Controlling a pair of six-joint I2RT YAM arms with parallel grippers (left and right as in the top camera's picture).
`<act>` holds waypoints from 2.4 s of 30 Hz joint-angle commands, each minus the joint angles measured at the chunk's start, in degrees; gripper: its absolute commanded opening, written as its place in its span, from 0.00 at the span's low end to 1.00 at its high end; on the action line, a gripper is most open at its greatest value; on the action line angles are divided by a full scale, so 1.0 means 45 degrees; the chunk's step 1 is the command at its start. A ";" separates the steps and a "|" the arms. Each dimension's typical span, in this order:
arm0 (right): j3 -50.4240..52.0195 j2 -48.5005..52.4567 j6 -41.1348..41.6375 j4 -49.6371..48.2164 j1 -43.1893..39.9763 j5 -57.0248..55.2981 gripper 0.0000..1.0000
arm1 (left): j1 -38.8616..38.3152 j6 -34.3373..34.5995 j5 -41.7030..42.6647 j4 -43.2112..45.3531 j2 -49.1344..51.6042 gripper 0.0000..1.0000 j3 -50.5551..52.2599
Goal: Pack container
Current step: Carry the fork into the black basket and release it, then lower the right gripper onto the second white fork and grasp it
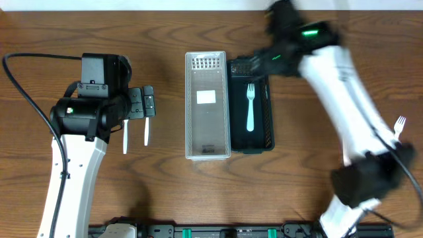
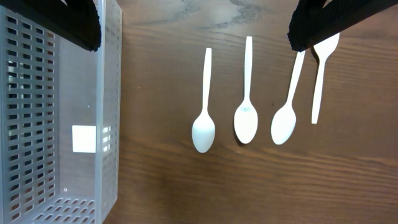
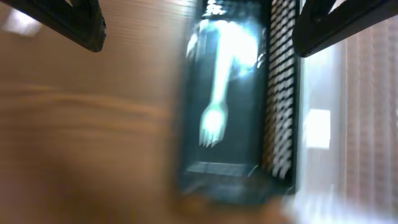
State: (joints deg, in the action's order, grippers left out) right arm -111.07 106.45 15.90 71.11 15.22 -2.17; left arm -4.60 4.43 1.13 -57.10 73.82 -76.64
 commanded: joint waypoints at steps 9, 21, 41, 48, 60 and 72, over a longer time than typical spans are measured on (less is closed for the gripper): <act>0.1705 -0.1146 -0.1049 0.2244 -0.6441 -0.0617 0.99 | 0.0029 -0.0160 -0.0024 -0.0058 -0.0019 0.98 -0.0243; 0.9437 -0.1127 -0.2429 -0.3487 -0.7203 0.0447 0.99 | 0.0029 -0.0160 -0.0024 0.0126 -0.0019 0.98 -0.0243; 1.1973 -0.1127 -0.2603 -0.6606 -0.7203 0.0452 0.91 | 0.0029 -0.0160 -0.0024 0.0131 -0.0019 0.98 -0.0185; 1.2478 -0.1127 -0.2249 -0.6635 -0.7203 0.0452 0.93 | 0.0029 -0.0160 -0.0024 0.0126 -0.0019 0.98 -0.0185; 1.3032 -0.1132 -0.2254 -0.7514 -0.7203 0.0466 0.76 | 0.0029 -0.0165 -0.0024 0.0131 -0.0019 0.98 -0.0185; 1.3032 -0.1132 -0.1681 -0.7616 -0.7203 0.0641 0.33 | 0.0029 -0.0160 -0.0024 0.0126 -0.0019 0.98 -0.0185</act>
State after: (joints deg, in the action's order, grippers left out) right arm -54.15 100.31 7.03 36.93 -17.12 -0.69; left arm -4.60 4.43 1.13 -56.55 73.82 -76.64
